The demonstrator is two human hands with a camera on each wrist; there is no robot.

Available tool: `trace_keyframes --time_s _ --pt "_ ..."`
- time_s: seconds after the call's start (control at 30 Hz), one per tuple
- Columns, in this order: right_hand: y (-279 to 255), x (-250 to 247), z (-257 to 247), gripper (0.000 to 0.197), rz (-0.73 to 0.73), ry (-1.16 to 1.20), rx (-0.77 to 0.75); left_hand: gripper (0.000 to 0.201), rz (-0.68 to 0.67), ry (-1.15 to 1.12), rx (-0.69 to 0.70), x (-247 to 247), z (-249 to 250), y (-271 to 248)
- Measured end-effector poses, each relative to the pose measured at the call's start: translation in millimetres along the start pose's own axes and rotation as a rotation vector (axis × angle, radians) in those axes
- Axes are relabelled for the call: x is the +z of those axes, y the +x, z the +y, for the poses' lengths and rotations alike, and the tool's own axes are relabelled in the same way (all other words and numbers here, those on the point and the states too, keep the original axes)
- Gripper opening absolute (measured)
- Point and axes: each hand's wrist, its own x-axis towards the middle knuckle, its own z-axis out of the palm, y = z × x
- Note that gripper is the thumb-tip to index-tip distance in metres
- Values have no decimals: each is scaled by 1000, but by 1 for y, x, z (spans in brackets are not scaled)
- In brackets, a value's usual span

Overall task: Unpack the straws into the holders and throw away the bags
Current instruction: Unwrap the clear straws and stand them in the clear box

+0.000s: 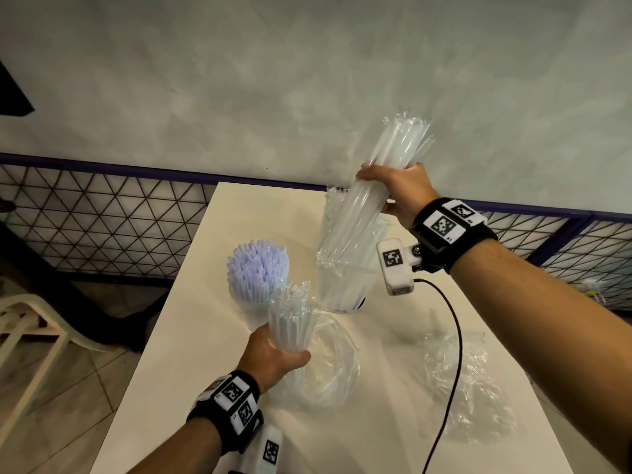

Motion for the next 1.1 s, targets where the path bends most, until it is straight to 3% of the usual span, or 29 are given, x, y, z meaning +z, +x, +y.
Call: trace_keyframes --time_s 0.07,0.2,0.4,0.6,0.7,0.87,1.03,1.1 --pt "6 -2 4 41 47 22 10 47 -3 -5 -1 0 -1 1" --pt "17 -5 6 67 89 -10 8 50 -6 1 0 0 -2 2" --pt "20 -4 11 65 69 -148 -42 47 -6 12 -7 -1 -2 4" --pt "27 -2 8 81 88 -127 -47 48 -15 22 -4 -2 -4 4" --pt "24 -1 4 73 68 -127 -70 49 -18 21 -2 -2 -4 4" --pt "21 -1 6 38 13 -152 -114 54 -28 22 -8 -3 -5 6" --pt "21 9 16 62 -30 -234 -116 62 -33 17 -8 -2 -6 6" --pt "18 13 23 47 -74 -266 -128 60 -30 20 -10 -2 -6 6"
